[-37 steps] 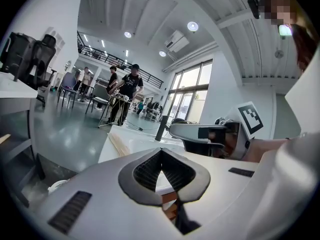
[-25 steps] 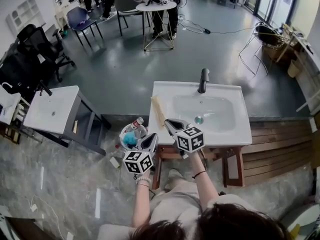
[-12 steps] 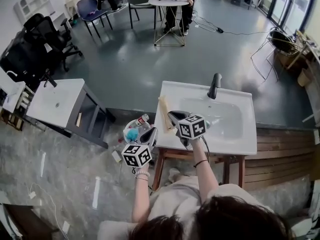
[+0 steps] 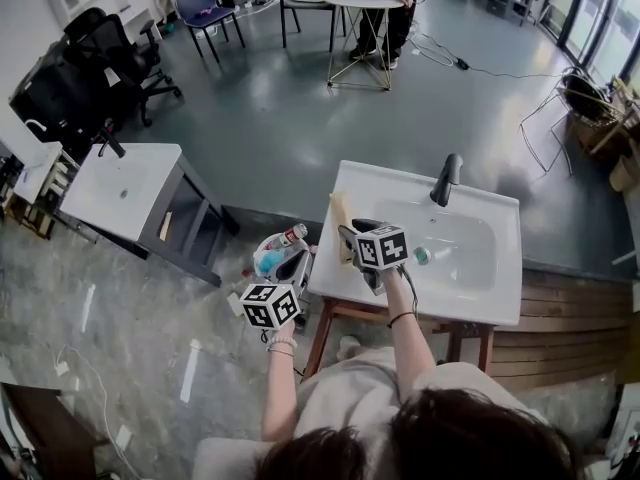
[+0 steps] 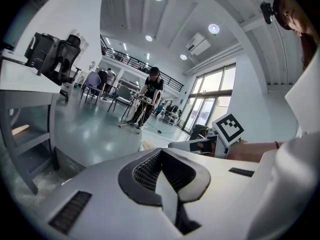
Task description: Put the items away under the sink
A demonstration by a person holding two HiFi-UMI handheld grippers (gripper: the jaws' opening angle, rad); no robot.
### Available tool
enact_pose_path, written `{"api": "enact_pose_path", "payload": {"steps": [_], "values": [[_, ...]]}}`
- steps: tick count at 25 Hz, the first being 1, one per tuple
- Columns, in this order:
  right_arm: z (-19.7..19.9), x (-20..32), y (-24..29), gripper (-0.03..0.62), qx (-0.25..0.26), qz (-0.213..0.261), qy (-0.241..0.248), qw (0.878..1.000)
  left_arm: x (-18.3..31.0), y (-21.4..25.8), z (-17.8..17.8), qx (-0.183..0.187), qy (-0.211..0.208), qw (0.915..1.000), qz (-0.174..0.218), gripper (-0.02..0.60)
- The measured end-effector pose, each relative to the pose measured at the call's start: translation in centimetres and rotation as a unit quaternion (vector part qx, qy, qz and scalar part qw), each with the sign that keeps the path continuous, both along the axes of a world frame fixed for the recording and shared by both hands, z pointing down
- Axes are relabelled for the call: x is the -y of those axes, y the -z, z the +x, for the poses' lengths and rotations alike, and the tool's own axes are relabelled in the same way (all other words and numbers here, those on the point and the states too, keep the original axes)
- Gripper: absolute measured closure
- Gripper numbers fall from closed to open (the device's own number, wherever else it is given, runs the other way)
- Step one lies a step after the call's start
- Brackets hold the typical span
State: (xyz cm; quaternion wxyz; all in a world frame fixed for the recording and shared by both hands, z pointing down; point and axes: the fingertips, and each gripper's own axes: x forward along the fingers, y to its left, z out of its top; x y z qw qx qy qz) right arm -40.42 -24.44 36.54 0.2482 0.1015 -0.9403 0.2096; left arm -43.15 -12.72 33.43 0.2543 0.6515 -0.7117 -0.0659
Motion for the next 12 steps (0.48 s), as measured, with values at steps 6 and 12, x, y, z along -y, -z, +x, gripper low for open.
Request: {"api": "enact_pose_path", "payload": {"steps": [6, 12], "values": [[-0.5, 0.7, -1.5, 0.378, -0.021, -0.002, -0.013, 1.0, -0.1, -0.3, -1.0, -0.005, 0.018, 0.9998, -0.002, 0.58], [-1.0, 1.1, -2.8, 0.361, -0.05, 0.006, -0.018, 0.999, -0.3, -0.9, -1.9, -0.009, 0.031, 0.9995, -0.009, 0.58]]}}
